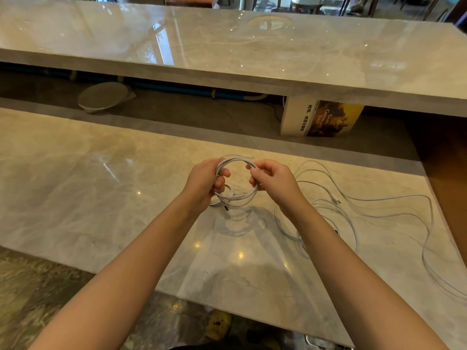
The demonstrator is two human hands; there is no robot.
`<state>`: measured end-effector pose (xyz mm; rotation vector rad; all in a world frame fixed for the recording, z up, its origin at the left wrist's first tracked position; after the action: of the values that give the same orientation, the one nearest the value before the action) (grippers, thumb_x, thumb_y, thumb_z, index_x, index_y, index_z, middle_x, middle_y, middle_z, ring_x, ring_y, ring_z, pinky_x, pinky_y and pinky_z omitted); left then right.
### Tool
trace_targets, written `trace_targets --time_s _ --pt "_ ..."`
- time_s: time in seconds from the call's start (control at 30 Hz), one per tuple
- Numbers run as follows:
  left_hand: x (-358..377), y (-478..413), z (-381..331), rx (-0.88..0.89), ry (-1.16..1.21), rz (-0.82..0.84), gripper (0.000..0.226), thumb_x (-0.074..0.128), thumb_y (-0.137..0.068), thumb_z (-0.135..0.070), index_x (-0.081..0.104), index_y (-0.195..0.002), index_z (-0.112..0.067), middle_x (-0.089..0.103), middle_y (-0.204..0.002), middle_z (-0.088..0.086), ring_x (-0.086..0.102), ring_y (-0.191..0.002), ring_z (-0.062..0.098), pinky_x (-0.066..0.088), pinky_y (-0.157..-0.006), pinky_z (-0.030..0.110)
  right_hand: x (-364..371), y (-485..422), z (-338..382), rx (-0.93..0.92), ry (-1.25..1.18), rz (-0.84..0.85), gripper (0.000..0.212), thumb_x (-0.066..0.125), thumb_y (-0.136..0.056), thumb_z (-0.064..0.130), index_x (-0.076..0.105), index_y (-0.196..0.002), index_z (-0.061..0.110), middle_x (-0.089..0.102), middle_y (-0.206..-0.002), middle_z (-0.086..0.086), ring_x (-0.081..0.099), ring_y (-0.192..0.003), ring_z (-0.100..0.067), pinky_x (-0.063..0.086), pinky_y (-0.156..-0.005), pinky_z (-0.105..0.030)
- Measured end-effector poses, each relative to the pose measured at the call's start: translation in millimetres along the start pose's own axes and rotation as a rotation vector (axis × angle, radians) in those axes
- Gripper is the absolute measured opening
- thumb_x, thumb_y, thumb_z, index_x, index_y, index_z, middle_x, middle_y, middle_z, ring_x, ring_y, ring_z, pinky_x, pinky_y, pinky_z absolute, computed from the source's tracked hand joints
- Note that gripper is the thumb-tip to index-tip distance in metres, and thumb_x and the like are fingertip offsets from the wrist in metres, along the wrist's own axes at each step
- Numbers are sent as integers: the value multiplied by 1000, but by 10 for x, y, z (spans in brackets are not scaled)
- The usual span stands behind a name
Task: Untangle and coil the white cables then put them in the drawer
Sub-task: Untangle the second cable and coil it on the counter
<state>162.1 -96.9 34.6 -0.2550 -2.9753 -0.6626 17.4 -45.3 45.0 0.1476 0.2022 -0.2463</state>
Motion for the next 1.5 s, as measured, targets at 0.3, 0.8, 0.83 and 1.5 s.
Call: trace_targets --time_s 0.3,0.8,0.83,1.5 --pt "137 139 -266 15 -357 360 36 41 -97 -41 57 -86 -10 36 -55 -3 29 -49 10 26 -50 24 -40 -5 218 -360 659 -195 21 48 -93 19 66 -103 13 67 -92 -5 58 -87 -22 45 -68 -33" --pt "250 184 -137 -120 205 602 48 40 -93 -35 59 -57 -10 32 -37 -6 24 -27 3 14 -34 15 -123 105 171 157 -161 361 13 54 -90 9 66 -89 4 71 -72 -7 66 -64 -16 55 -66 -25" --pt "271 206 -115 -152 246 619 48 41 -92 -36 60 -57 -10 33 -37 -6 25 -26 3 14 -34 15 -124 114 197 128 -80 397 10 57 -88 9 65 -91 4 71 -73 -8 67 -65 -15 56 -68 -25" --pt "161 152 -178 22 -178 387 14 53 -93 -9 65 -99 -8 47 -67 1 35 -55 8 31 -42 15 -199 38 124 175 -54 402 32 46 -97 31 58 -120 13 70 -100 -6 68 -91 -19 57 -85 -34"
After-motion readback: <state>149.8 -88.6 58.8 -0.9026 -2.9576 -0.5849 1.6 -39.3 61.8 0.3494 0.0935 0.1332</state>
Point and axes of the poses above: each hand's wrist, its own y-axis away from the middle knuckle, its own x-axis out of the palm, z = x × y, the point moved 5 cm from there along -y, towards the middle knuckle
